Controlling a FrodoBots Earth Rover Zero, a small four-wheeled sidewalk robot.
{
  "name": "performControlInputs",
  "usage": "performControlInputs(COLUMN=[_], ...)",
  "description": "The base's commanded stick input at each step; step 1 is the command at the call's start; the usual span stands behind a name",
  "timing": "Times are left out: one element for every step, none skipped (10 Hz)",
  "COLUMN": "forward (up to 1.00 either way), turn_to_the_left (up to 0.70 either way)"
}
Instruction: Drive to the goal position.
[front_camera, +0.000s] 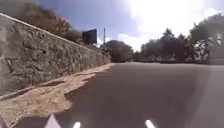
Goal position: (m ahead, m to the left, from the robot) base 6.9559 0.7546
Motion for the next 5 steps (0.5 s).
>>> performControlInputs(forward=[0.50,0.50,0.50,0.50,0.50], turn_to_the_left=[0.00,0.00,0.00,0.00,0.00])
